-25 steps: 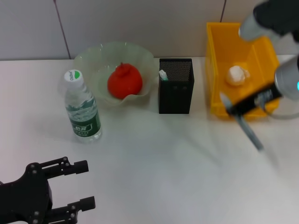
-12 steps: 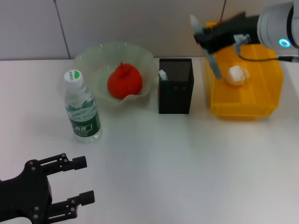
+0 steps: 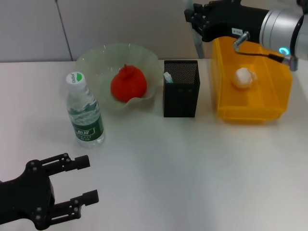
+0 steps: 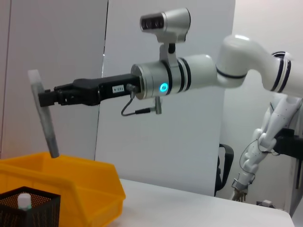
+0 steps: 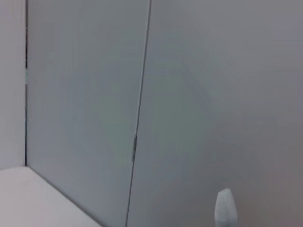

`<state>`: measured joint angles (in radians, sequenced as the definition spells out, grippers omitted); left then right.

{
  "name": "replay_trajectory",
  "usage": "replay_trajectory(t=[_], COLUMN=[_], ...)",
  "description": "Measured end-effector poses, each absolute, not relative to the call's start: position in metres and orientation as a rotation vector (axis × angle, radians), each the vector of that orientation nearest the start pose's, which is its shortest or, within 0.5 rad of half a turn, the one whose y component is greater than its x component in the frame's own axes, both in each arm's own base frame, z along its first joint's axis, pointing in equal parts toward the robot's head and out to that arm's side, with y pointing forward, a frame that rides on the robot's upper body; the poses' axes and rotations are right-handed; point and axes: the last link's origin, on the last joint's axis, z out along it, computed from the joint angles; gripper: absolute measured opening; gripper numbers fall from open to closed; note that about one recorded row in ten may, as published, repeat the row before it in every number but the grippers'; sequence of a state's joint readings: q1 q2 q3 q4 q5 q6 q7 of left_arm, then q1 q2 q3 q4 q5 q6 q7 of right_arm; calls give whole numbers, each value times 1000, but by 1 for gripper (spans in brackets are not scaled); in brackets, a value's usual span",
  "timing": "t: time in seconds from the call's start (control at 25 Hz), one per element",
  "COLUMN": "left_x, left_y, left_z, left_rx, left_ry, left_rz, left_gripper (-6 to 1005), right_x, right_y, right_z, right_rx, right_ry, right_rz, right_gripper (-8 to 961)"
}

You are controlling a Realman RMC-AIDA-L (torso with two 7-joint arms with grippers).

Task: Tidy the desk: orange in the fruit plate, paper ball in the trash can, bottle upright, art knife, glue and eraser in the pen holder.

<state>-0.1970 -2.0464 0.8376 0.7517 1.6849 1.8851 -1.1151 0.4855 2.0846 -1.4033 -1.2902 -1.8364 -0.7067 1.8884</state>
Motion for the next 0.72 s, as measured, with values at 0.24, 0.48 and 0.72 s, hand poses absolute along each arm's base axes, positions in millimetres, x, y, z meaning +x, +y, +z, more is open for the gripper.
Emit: replay_trajectory(t=[0.24,0.48,0.72], left_x=[-289,-287,-286], left_y=[229,231,232], left_z=[33,32,31], left_rx=[-2694,-2697,-2694], left_ry=[-314,-320,-325], left_rz=[-1022,-1029,-1030], left_gripper=[698,698,698], right_x=[135,150,164], right_y=[421,426,428], right_z=[14,3,-9], right_rx=[-2264,-2234,-2238], right_ry=[303,311,357], right_rz=[647,696,695], right_gripper=[137,138,136])
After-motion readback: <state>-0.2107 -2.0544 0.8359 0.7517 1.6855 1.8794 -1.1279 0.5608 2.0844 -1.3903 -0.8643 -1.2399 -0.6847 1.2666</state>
